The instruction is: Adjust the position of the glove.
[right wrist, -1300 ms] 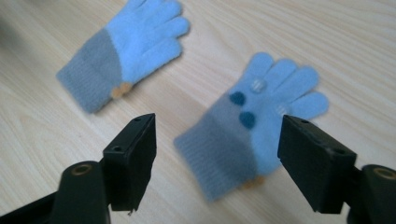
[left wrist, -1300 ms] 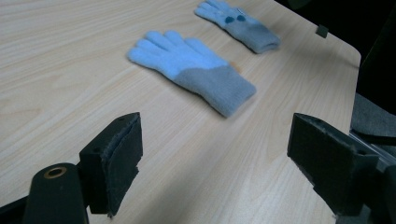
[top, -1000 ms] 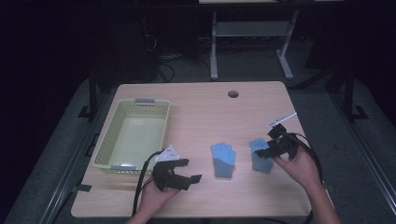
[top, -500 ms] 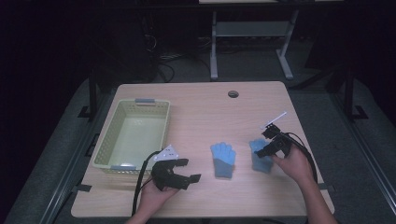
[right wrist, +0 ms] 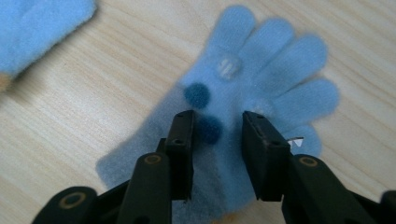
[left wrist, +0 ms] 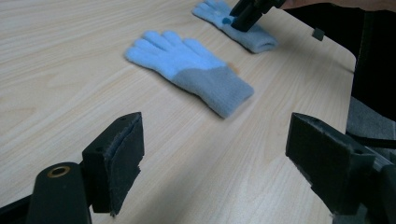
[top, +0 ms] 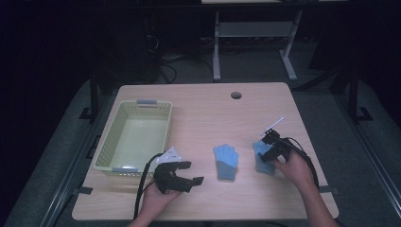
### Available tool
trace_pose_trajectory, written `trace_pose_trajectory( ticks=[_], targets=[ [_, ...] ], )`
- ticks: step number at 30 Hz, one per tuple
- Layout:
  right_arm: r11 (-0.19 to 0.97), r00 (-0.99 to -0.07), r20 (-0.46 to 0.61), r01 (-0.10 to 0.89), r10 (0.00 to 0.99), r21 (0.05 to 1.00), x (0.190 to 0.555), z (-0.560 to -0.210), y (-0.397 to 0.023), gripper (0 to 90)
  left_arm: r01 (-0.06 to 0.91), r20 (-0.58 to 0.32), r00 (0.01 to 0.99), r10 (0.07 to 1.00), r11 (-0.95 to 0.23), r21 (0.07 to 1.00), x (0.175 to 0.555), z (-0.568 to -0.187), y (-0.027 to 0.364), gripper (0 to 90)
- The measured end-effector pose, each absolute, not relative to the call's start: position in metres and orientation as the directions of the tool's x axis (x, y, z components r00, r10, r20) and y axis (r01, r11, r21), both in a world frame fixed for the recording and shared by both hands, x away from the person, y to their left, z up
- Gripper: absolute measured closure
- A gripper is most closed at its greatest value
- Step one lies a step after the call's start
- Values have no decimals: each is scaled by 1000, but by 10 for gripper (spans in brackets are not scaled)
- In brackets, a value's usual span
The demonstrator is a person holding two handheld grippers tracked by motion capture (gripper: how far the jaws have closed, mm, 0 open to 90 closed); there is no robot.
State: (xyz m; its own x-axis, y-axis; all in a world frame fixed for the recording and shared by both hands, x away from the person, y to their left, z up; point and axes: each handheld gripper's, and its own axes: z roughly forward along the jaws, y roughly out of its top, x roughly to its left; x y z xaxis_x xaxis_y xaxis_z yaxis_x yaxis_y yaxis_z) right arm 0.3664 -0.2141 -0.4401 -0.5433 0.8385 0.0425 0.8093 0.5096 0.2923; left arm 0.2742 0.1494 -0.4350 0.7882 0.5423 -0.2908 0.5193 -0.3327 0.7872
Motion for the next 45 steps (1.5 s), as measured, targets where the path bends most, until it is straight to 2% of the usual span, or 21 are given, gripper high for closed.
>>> trace_pose_trajectory(
  ticks=[6,13,34,45],
  targets=[
    [519,-550,20,799,835,304,365,-440,-213,765,528,-300,780,549,-319,788,274,-435,151,197],
    [512,-545,17,798,838,319,363,-438,-212,823,517,-288,785,548,-324,792,275,-434,152,198],
    [525,-590,11,726,807,445,343,-381,-198,827,514,-291,782,552,-307,801,274,-433,153,201],
    [581,-671,22,657,741,481,334,-364,-156,821,512,-291,782,551,-303,804,274,-433,154,201]
  ],
)
